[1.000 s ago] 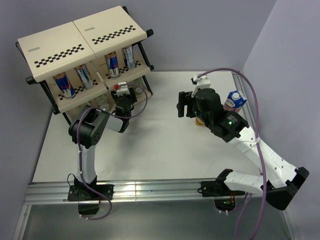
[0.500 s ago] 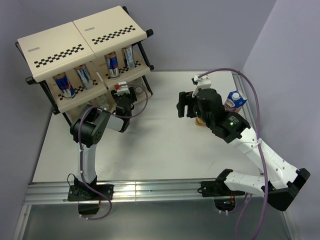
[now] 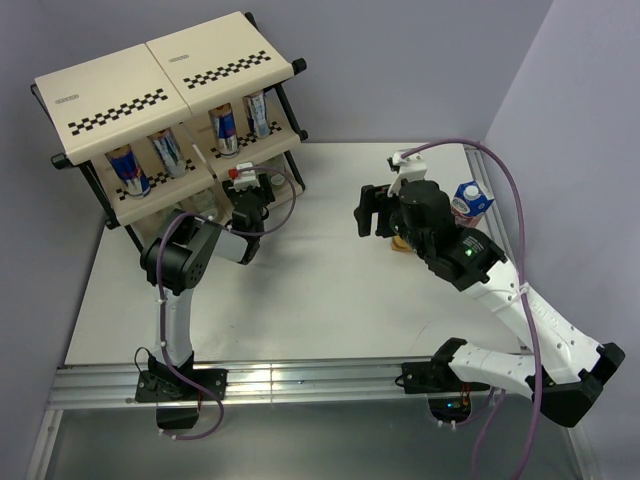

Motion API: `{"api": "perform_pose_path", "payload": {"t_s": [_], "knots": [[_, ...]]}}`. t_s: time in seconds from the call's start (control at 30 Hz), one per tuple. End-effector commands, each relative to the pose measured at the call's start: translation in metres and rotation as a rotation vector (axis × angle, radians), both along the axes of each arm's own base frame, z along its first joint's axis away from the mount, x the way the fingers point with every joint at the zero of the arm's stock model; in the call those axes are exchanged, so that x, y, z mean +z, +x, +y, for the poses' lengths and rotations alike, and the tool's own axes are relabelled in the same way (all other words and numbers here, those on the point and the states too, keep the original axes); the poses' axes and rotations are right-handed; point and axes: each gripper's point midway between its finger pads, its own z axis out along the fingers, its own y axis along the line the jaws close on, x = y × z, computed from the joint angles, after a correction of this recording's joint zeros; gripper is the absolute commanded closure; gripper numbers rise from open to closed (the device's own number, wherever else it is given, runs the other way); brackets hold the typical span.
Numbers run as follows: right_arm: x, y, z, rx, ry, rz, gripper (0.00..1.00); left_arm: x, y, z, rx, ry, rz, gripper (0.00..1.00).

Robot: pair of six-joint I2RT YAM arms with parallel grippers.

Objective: Place and organize the beverage onto the shelf
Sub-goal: Adjust the drink.

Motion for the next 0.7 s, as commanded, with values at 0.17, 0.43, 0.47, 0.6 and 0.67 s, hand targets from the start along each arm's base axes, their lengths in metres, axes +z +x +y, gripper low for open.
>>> {"api": "perform_pose_path", "payload": {"t_s": [0.17,0.43,0.47,0.6,0.67], "knots": [[0.018,-0.001,-0.004,0.002,0.039,-0.068,0.18,0.048,0.006,0.037,0.134,-0.157,-0.127,0.5],[0.02,-0.002,-0.002,0.012,0.046,-0.07,0.18,0.047,0.005,0.04,0.149,-0.151,-0.093,0.8],[0.019,-0.003,-0.002,0.016,0.048,-0.067,0.18,0.045,0.005,0.041,0.162,-0.16,-0.078,0.8],[0.024,-0.006,-0.002,0.023,0.062,-0.081,0.19,0.036,0.002,0.046,0.202,-0.185,-0.03,0.78],[0.027,-0.008,-0.003,0.027,0.071,-0.092,0.18,0.035,0.001,0.046,0.209,-0.209,-0.027,0.76]]}}
